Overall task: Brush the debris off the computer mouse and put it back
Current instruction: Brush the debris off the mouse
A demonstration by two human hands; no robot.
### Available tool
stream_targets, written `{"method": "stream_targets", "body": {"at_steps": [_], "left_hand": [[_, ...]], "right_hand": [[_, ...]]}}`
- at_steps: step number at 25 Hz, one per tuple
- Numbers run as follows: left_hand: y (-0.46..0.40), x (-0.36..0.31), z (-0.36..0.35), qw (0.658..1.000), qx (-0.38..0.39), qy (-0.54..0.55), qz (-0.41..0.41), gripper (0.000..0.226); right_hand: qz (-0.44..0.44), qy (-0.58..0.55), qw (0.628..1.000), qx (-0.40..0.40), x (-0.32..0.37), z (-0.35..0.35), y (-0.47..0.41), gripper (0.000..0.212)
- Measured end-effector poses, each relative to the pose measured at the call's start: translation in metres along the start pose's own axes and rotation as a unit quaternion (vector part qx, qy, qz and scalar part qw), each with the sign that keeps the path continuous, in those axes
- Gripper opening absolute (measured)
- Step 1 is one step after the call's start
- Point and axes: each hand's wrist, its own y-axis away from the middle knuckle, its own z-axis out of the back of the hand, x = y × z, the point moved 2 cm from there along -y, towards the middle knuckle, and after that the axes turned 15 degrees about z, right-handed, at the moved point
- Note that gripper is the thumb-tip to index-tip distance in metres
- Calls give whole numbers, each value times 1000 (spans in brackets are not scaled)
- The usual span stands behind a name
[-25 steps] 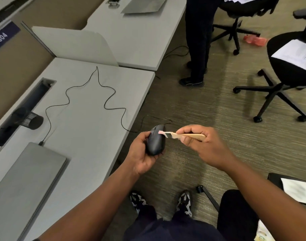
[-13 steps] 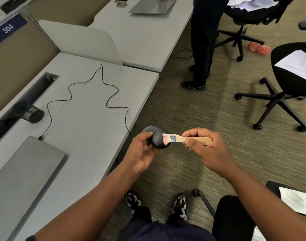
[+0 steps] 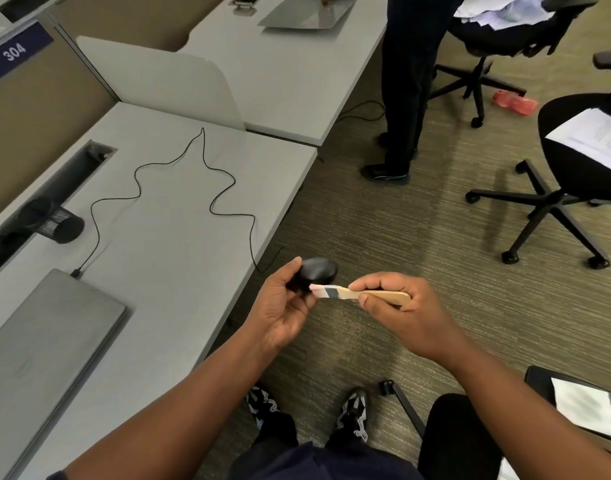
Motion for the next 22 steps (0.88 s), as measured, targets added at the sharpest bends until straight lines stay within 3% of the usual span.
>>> {"method": "stream_targets", "body": {"at_steps": [6, 10, 16, 22], "left_hand": [[2, 2, -4, 999, 23, 37, 28, 62], [3, 3, -5, 997, 48, 49, 42, 67], [7, 3, -4, 992, 85, 63, 72, 45], [8, 3, -2, 987, 111, 51, 101, 46]], "right_hand": [[31, 8, 999, -33, 2, 0, -1, 25], [44, 0, 997, -66, 1, -1, 2, 21], [54, -33, 993, -101, 1, 5, 0, 18], [40, -32, 991, -120, -1, 8, 1, 21]]}}
